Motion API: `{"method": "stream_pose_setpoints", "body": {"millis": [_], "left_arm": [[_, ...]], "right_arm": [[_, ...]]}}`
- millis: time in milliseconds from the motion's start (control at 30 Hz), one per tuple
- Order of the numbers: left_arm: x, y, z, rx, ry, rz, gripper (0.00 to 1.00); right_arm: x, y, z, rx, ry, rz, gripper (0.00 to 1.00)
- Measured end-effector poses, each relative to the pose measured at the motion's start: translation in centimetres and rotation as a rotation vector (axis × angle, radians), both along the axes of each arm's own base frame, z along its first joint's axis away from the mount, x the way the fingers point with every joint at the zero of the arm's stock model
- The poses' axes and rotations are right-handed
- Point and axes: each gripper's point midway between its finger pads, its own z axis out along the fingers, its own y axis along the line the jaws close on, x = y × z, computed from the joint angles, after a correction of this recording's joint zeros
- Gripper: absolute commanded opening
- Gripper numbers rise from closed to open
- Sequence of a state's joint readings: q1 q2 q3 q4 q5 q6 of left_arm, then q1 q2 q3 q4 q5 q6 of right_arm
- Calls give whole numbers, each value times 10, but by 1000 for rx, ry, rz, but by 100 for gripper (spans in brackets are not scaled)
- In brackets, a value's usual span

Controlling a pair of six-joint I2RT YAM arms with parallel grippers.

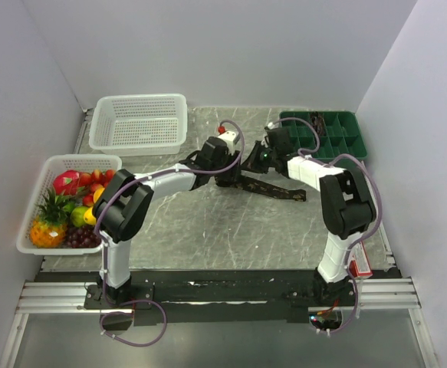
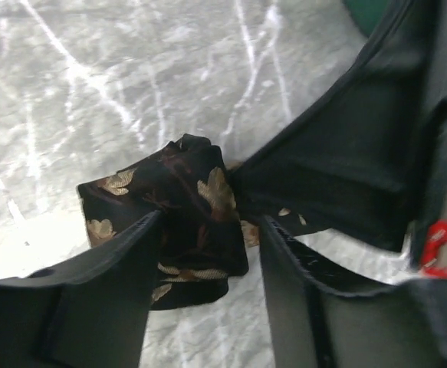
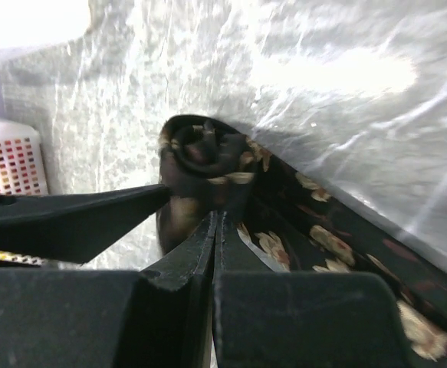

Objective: Roll the ties
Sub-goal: Roll the tie at the center of the board.

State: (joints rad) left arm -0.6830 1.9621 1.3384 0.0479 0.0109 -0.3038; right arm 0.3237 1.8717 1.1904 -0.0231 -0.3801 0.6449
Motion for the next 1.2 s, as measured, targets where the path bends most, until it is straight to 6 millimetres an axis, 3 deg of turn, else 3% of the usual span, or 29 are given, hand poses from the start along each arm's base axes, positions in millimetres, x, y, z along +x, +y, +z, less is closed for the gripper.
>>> {"method": "stream_pose_setpoints", "body": {"millis": [200, 433, 767, 900, 1067, 1200], "left_arm": [[-12, -7, -8, -44, 31, -51, 65], [-19, -15, -6, -96, 51, -102, 63], [-18, -18, -2, -122, 46, -121, 63], [-17, -16, -1, -128, 50, -116, 65], [-7, -3, -2, -154, 77, -61, 71], [13, 33, -8, -165, 127, 48, 71]], "right_arm": [[4, -15, 13, -3, -37, -25, 0], [2, -10, 8, 25, -24, 7, 0], [-7, -4, -37, 0, 94, 62, 0], [-6, -5, -44, -16, 112, 72, 0], [-6, -6, -44, -32, 108, 78, 0], [-6, -5, -45, -38, 102, 84, 0]]}}
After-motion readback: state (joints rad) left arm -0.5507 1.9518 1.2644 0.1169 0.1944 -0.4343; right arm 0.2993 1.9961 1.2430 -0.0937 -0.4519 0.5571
